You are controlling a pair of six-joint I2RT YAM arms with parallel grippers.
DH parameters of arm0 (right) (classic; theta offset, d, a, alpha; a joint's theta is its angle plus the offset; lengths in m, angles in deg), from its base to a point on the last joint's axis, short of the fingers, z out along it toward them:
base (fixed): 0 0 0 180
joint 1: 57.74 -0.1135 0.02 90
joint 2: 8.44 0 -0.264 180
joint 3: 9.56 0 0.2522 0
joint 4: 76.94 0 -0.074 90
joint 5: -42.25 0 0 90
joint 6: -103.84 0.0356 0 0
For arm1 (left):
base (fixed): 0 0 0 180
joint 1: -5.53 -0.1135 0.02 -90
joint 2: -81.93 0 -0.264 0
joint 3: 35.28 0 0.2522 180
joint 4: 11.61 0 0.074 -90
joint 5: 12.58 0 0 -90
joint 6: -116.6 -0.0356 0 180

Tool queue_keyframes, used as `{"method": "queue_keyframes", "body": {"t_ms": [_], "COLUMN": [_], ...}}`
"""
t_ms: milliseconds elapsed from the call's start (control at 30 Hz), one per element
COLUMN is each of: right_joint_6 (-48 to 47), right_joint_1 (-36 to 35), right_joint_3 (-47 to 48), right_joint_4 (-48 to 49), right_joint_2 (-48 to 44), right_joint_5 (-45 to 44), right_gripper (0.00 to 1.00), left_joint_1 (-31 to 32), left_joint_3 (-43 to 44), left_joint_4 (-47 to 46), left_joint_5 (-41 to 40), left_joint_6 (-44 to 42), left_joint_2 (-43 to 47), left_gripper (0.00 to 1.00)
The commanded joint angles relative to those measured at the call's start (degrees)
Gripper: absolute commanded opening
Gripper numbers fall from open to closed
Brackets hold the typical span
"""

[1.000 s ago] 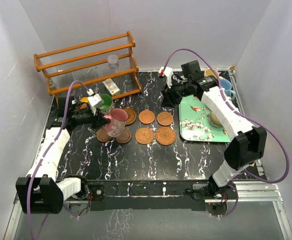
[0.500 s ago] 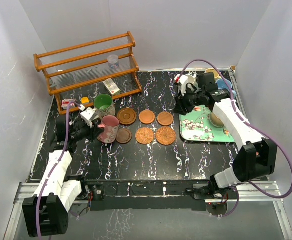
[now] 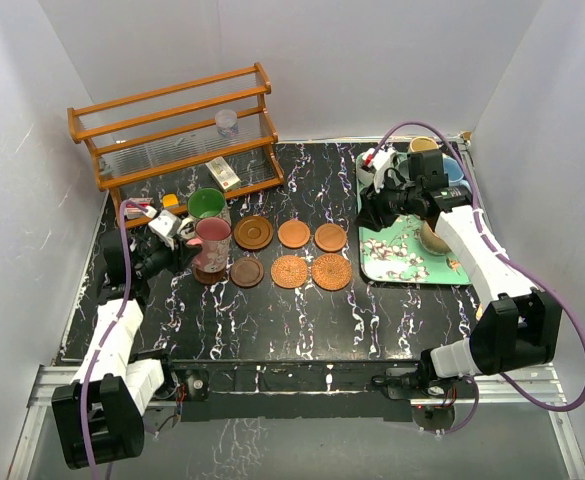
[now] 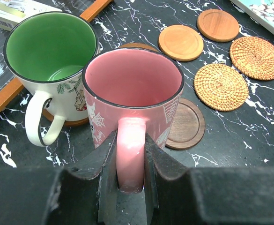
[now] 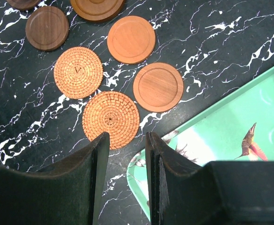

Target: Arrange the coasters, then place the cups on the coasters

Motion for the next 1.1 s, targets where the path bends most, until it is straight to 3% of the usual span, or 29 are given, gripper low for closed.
{"method": "queue_keyframes", "body": {"t_ms": [0,1067], "right_joint_6": [0.5,1.1], "right_joint_1": [0.5,1.3], "right_joint_3": [-0.3,-1.3], "right_joint_4": [3.0,2.8], "right_joint_2": [-1.7,-4.5], "right_joint_5": [1.2,2.2], "right_gripper": [0.35,0.38], "left_joint_1": [-1.2,-2.5], "left_joint_3": [1.2,0.1], "left_joint_4": [-7.5,-2.8], "left_joint_5": [6.7,8.2], "left_joint_6": [-1.0,-10.1], "left_joint_2": [0.4,-2.3], "left_gripper": [0.00,0.00]}}
